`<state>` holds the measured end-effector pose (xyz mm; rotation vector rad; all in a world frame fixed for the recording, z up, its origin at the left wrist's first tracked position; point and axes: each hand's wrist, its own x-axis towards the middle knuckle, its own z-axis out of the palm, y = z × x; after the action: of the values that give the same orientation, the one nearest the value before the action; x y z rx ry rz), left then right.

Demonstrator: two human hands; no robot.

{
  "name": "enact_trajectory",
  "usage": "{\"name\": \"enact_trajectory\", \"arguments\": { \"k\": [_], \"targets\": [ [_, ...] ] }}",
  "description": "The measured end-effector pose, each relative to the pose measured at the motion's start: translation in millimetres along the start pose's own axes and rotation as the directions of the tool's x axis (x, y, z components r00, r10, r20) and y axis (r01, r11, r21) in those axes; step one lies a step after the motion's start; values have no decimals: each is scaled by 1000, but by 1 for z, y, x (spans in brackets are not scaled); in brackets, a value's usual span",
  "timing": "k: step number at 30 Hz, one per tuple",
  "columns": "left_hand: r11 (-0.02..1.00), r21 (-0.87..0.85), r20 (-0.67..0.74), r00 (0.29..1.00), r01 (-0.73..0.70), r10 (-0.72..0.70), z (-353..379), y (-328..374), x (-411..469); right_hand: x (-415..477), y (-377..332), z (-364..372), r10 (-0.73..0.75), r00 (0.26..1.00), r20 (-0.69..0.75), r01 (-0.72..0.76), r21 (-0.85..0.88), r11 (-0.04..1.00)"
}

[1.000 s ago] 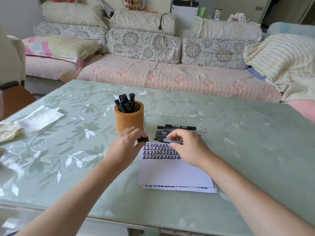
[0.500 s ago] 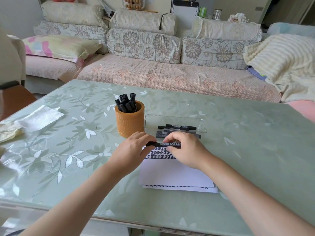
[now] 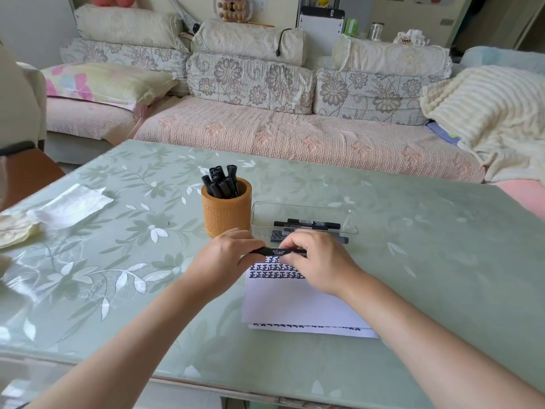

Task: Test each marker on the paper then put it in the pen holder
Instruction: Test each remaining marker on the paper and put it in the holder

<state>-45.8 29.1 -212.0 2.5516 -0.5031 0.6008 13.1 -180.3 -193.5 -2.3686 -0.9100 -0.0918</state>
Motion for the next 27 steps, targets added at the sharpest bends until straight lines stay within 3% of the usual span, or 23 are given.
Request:
{"name": "enact_trajectory", "arguments": {
  "k": [7, 11, 16, 21, 24, 27],
  "targets": [
    [1000, 1, -13, 1000, -1, 1, -5, -3, 0, 8, -8, -2, 16, 987, 158, -1, -97, 995],
    [1000, 21, -71, 997, 20, -18, -15, -10, 8, 17, -17, 5, 6, 988, 152, -7, 5, 1000],
    [995, 15, -256, 962, 97, -90, -35, -21, 18, 33, -25, 9, 116, 993, -31, -111, 137, 984],
    [956, -38, -471, 839, 289, -273, -49, -45, 27, 58, -29, -5, 207, 953, -221, -111, 379, 919],
    [914, -142, -464, 790, 381, -402, -51, -58, 32, 84, -36, -13, 248, 918, -309, -71, 486, 871],
    [862, -209, -348, 789, 462, -507, -48, -65, 35, 115, -45, -12, 271, 908, -320, -69, 524, 849]
  ]
}}
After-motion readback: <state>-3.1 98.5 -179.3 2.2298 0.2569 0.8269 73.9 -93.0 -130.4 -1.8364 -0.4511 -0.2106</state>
